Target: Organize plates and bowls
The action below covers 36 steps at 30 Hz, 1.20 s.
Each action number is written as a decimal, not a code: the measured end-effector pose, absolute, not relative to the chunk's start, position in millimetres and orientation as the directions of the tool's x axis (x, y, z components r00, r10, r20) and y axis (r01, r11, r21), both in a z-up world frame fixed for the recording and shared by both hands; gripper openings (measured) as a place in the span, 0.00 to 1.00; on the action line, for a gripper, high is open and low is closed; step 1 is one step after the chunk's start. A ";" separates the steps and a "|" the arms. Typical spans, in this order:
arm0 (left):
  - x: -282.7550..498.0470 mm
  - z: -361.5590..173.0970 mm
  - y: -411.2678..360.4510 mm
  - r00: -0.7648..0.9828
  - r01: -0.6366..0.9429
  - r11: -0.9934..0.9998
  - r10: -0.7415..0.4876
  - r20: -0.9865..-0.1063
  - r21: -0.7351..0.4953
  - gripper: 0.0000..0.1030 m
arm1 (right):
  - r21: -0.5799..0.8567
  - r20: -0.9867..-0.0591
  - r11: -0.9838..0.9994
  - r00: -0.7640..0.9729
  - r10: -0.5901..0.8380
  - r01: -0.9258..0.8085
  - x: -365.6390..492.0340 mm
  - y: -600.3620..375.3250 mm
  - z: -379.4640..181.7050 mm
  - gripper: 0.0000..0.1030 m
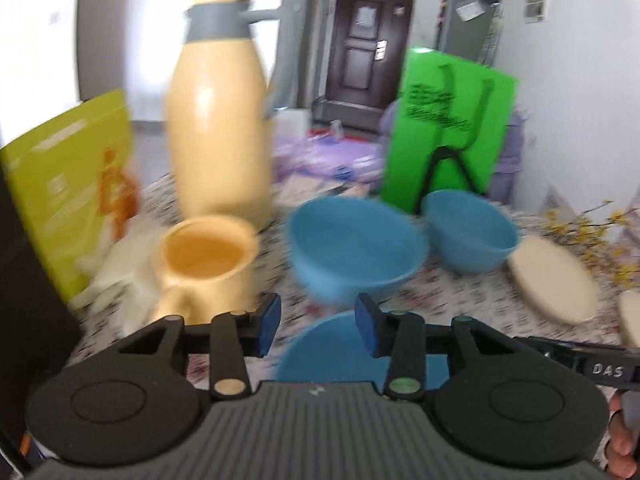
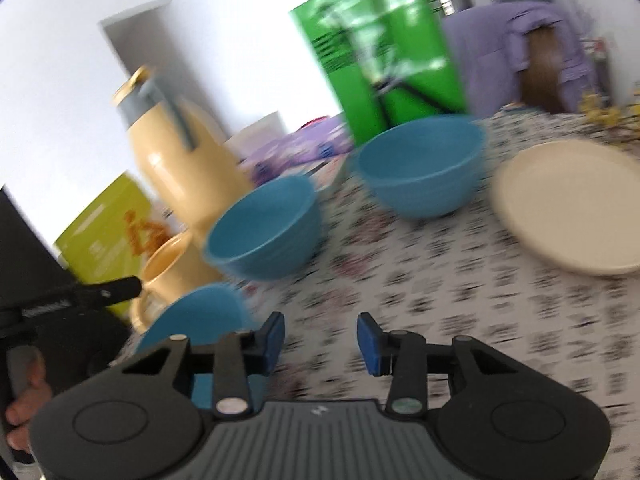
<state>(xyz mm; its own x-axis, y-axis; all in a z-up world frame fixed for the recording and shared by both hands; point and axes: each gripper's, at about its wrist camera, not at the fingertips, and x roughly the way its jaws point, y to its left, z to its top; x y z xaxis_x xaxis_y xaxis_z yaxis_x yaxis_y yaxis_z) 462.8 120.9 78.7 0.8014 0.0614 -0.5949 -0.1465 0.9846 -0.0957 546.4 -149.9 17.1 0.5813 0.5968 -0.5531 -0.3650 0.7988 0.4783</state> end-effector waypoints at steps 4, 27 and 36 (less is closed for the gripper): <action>490.6 77.8 65.3 0.795 -0.044 0.990 -0.048 -0.605 -0.135 0.44 | 0.457 -0.554 0.843 0.651 0.520 -0.284 549.4 -207.0 20.2 0.39; 592.0 -23.1 -277.8 0.631 0.340 0.892 -0.451 -0.631 -0.298 0.50 | 0.335 -0.590 0.871 0.801 -0.103 0.359 519.2 -536.9 -48.1 0.54; 593.4 -43.3 -292.0 0.651 0.412 0.892 -0.432 -0.624 -0.188 0.12 | 0.245 -0.591 0.927 0.802 -0.088 0.283 531.1 -518.2 -65.5 0.28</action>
<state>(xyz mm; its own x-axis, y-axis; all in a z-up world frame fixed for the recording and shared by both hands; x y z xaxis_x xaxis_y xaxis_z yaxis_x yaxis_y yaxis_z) 593.4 -292.0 -43.3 0.6512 -0.4318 -0.6241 0.4115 0.8919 -0.1877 531.1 -518.2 -65.5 0.8019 -0.0883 -0.5909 0.2826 0.9274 0.2449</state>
